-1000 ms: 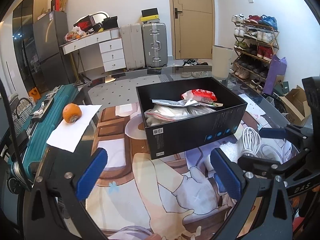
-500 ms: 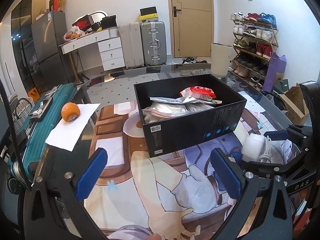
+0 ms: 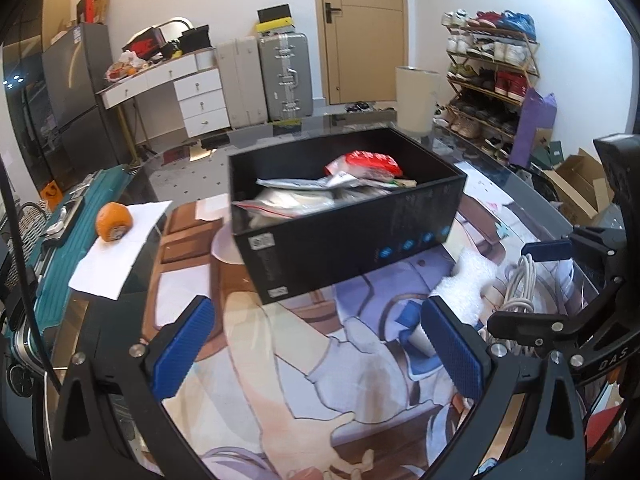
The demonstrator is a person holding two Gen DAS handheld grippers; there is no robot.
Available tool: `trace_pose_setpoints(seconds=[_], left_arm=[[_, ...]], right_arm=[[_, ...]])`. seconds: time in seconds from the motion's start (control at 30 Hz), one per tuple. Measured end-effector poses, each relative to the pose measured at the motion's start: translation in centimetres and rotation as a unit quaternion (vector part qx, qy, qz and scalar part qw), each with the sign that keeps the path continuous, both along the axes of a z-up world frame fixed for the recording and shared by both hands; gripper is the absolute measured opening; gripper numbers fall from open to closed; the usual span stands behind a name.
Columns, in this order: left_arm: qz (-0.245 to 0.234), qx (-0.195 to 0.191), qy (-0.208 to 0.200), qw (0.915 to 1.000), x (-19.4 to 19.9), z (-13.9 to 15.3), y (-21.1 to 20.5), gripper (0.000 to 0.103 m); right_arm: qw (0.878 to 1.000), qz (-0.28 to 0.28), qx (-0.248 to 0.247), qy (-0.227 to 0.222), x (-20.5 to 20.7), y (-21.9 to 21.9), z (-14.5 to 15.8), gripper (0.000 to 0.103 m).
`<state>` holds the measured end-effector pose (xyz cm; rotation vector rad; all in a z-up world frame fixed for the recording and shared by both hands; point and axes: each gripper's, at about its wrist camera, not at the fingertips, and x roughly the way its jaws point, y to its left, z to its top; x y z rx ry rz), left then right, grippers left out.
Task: Organize soft objects
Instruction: 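Move the left tool toward the white foam piece while the right tool approaches the white cable coil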
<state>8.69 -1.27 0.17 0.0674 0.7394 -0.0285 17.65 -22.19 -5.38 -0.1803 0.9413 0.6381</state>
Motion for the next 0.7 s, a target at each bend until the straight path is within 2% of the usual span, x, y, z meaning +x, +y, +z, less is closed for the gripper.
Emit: trace_pose_setpoints(seconds=[0.33, 0.7], left_arm=[[-0.053, 0.001, 0.027, 0.9982, 0.8, -1.0, -3.0, 0.103], [-0.082, 0.008, 0.051, 0.9953, 2.5, -1.4, -5.5, 0.103]], right_arm=[[1.000, 0.007, 0.010, 0.001, -1.3, -1.5, 0.1, 0.102], [1.000, 0.010, 0.003, -0.015, -1.8, -3.2, 1.0, 0.102]])
